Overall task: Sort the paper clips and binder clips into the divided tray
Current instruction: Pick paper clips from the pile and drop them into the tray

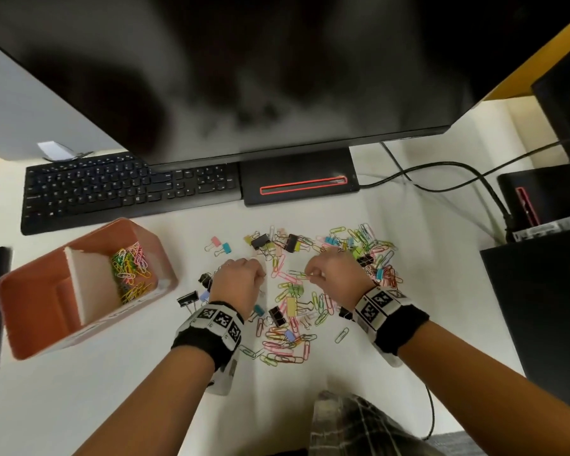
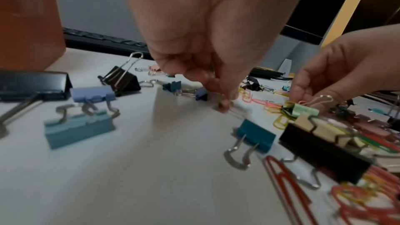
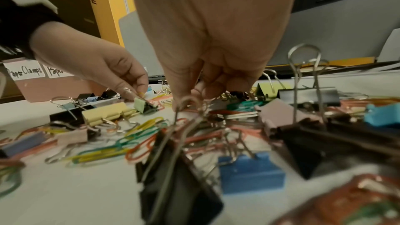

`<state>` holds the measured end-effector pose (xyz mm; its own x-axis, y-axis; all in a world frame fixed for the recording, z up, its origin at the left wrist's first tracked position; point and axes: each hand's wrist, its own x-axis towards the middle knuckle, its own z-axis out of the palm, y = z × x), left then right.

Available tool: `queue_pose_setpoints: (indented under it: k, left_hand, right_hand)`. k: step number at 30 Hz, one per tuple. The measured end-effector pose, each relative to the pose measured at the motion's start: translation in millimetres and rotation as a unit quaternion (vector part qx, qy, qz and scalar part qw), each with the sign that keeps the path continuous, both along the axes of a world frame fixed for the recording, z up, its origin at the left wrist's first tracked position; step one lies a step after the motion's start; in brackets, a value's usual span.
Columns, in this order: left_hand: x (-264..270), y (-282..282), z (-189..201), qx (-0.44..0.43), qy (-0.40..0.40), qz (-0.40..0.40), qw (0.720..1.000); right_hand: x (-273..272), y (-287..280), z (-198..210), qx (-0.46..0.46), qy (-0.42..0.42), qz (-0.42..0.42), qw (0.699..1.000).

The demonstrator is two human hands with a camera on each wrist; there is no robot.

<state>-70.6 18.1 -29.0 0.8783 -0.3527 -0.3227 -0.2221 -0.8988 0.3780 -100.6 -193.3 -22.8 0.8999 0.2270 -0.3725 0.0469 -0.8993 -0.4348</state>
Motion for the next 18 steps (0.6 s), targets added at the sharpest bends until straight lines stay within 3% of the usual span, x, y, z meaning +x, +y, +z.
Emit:
queue_pose_setpoints:
  k: [7,13,18]
  left_hand:
    - [-6.7,-22.1,-2.2,-0.143,-0.007,0.043,0.989]
    - [0.5,-36.3,-3.8,-0.105,0.003,0.069,0.992]
    - [15.3,-33.1,-2.3,-0.059,0.012,0.037,0.998]
  right_hand:
    - [8.4,7.7,4.3,0.078,0.010,-0.024,0.997]
    - [10.1,24.5,-11.1,0.034,0.031,0.015,0.999]
    - [8.4,17.1,-9.2,0.035,0.040,-0.008,0.999]
